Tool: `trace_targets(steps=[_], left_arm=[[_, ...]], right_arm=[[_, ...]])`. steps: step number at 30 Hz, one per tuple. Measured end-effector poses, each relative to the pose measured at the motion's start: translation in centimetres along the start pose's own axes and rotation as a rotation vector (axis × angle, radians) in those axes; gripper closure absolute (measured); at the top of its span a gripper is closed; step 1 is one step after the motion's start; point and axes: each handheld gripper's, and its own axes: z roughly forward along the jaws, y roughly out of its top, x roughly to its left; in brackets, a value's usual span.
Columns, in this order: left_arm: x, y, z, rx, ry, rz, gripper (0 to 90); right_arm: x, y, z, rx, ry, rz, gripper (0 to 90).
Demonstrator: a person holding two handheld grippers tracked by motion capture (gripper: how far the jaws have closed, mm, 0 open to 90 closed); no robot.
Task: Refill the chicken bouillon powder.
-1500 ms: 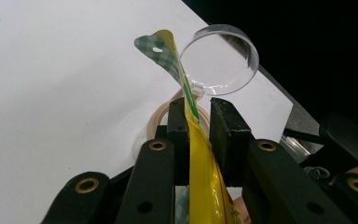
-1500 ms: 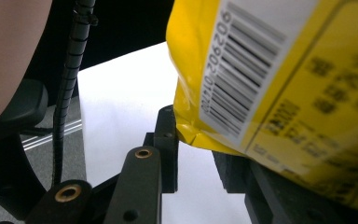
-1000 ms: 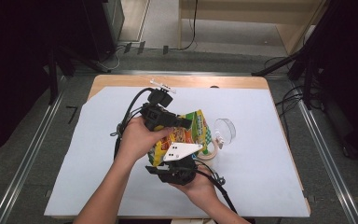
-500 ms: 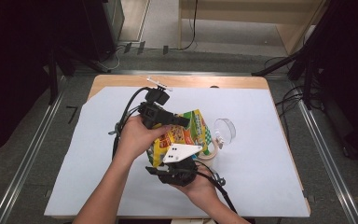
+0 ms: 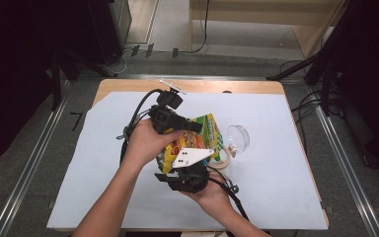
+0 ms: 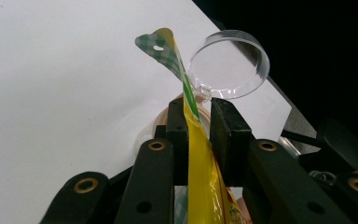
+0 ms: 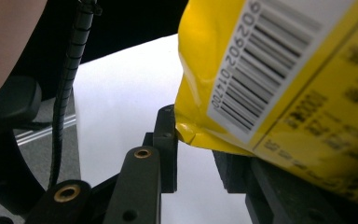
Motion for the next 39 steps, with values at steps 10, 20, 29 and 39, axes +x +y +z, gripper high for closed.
trace_targets(steps=[10, 20, 29, 39], left_arm=[[-0.6, 0.3, 0.0, 0.001, 0.016, 0.029, 79.0], [-0.7, 0.0, -0.4, -0.004, 0.013, 0.032, 79.4], [-1.2, -0.2, -0.6, -0.008, 0.006, 0.053, 79.3], [-0.4, 0.3, -0.1, 0.012, -0.021, 0.027, 79.2]], right_arm=[[-0.5, 0.0, 0.6, -0.028, 0.001, 0.032, 74.0], [-0.2, 0.1, 0.8, -0.025, 0.007, 0.014, 74.3], [-0.1, 0.1, 0.6, -0.023, 0.011, -0.002, 75.0], [-0.3, 0.1, 0.5, -0.025, 0.015, 0.015, 75.0]])
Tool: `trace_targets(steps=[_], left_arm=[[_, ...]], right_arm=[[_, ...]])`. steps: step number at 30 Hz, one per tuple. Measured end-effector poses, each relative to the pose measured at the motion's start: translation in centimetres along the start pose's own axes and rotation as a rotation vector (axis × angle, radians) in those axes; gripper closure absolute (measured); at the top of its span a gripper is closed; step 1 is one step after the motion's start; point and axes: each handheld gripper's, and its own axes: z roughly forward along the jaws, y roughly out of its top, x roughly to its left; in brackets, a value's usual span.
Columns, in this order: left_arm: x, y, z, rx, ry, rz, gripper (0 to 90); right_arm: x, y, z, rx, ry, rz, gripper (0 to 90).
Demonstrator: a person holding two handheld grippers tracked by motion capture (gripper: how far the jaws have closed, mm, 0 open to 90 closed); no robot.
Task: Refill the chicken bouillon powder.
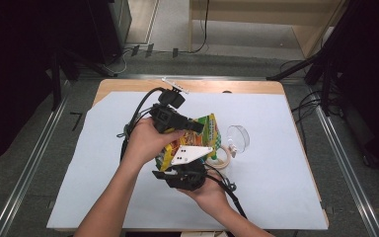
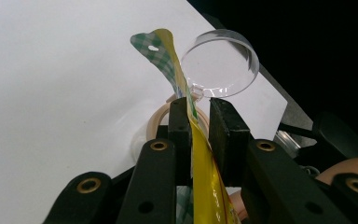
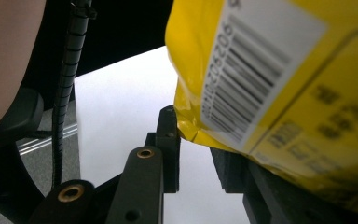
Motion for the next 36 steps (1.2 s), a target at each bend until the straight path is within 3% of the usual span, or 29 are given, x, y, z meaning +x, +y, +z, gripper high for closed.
trace_targets(steps=[15, 36], left_arm=[[-0.11, -0.67, -0.13, -0.033, 0.004, 0.015, 79.1], [0.29, -0.94, -0.23, -0.046, -0.016, 0.000, 79.0]], right_arm=[[-0.04, -0.33, 0.13, 0.013, -0.013, -0.028, 75.1], [0.13, -0.46, 0.13, 0.010, -0.005, -0.024, 75.0]])
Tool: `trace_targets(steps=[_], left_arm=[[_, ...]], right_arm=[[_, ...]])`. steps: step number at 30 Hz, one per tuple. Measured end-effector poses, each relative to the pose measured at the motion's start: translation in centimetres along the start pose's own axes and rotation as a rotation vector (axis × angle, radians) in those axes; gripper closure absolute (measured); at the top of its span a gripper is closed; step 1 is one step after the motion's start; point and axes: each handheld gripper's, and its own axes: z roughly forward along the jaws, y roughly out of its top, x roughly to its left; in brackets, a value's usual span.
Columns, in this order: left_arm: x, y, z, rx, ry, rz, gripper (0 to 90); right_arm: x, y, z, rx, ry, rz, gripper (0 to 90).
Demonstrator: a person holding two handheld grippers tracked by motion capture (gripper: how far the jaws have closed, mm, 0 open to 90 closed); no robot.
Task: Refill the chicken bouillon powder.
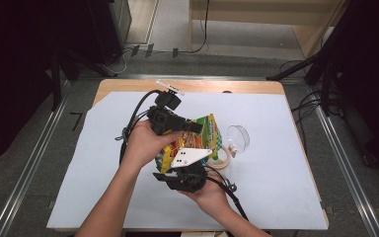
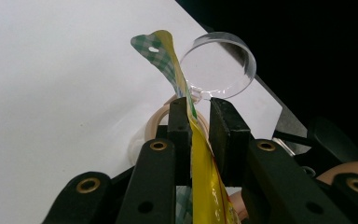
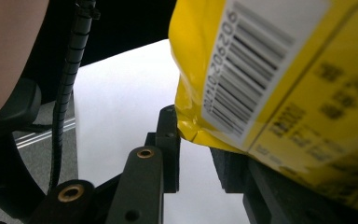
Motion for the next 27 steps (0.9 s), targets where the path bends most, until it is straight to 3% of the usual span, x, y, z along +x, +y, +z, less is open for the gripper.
trace_targets(steps=[21, 27], left_arm=[[-0.50, -0.22, -0.21, -0.016, 0.007, 0.010, 78.9], [-0.18, -0.19, -0.21, -0.019, 0.006, -0.003, 78.9]], right_arm=[[0.04, -0.04, -0.22, -0.005, 0.008, -0.002, 74.7], [0.10, 0.01, -0.29, 0.000, 0.013, 0.007, 74.6]])
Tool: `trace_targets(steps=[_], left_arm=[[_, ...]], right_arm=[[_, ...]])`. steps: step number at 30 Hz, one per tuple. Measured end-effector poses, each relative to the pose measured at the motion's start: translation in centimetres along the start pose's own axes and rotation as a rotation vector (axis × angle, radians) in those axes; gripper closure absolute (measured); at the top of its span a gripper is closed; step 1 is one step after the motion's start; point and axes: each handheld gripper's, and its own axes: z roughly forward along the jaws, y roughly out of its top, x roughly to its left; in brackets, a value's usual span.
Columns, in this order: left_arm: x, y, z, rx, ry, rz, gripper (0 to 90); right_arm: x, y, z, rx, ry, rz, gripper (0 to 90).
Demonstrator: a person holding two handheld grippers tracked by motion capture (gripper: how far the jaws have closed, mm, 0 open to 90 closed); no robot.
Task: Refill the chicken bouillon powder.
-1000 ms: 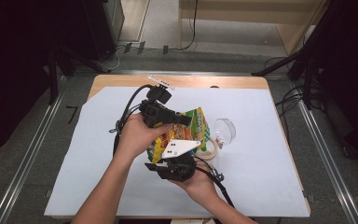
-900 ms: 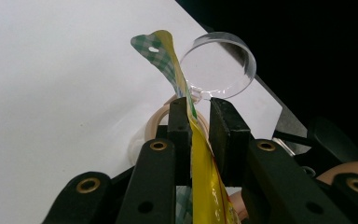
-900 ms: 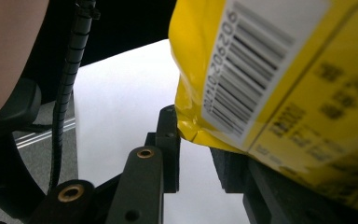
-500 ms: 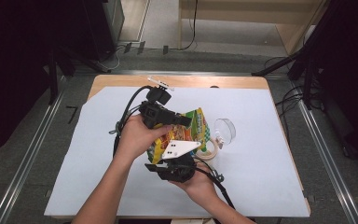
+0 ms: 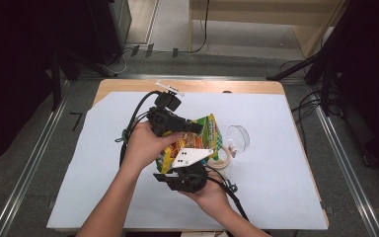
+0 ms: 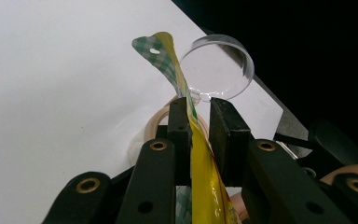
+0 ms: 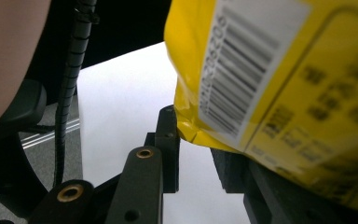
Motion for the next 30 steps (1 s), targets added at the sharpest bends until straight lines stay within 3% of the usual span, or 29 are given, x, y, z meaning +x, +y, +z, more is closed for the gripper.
trace_targets(steps=[4, 12, 30], left_arm=[[0.30, -0.04, 0.01, -0.001, 0.003, -0.014, 79.1], [0.12, -0.03, 0.18, 0.004, 0.006, -0.006, 78.9], [-0.26, 0.07, 0.63, 0.013, 0.010, 0.006, 78.8]], right_arm=[[0.00, 0.01, 0.09, 0.000, -0.006, -0.013, 74.4], [-0.01, -0.09, 0.11, 0.003, 0.009, 0.014, 74.6], [0.15, -0.38, 0.15, -0.008, 0.006, 0.027, 75.2]])
